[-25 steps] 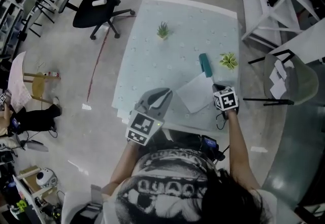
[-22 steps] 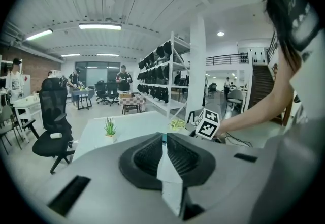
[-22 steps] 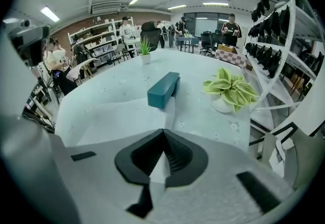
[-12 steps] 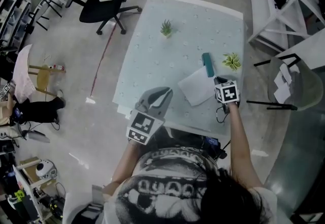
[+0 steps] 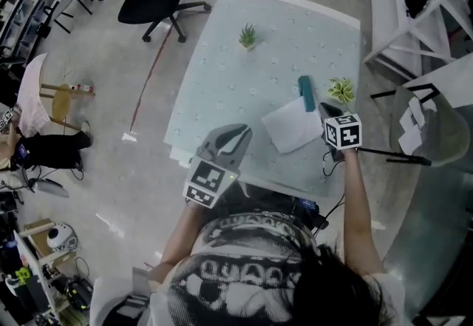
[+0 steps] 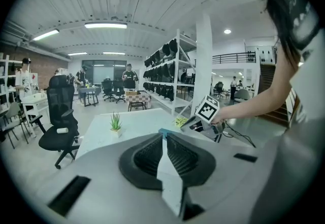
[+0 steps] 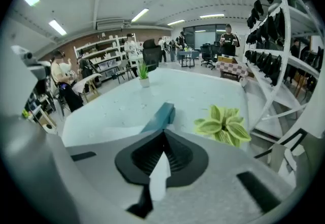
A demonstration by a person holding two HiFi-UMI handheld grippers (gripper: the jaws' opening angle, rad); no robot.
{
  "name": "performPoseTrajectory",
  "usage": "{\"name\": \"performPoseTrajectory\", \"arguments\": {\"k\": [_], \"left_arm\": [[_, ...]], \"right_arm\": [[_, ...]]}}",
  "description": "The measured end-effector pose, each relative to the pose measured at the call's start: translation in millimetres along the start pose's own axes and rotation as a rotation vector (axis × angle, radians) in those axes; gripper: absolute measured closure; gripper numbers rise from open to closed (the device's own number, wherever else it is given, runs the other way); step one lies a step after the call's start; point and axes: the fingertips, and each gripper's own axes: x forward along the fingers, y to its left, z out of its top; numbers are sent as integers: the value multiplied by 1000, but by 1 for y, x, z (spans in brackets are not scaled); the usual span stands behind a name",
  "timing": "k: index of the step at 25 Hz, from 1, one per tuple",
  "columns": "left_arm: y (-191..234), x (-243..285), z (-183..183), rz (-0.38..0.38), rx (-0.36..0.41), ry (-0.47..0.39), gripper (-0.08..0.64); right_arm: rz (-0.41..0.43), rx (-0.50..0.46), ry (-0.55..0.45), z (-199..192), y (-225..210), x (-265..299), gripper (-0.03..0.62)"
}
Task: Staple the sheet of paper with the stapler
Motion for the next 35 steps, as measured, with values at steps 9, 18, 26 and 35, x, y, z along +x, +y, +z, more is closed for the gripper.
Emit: {"name": "performPoseTrajectory", "arguments": {"k": [9, 18, 26, 35], "left_arm": [[7, 0, 0, 2, -21, -10, 535], [14, 18, -4, -25, -33, -5, 535], [1, 47, 4, -96, -30, -22, 535], [-8, 61, 0, -126, -35, -4, 535]], "right_arm": [[201, -176, 252, 9, 26, 23, 591], [217, -363, 441, 0, 30, 36, 589], [257, -357, 590, -1, 32, 41, 589], [274, -412, 660, -2, 33, 43, 588]]}}
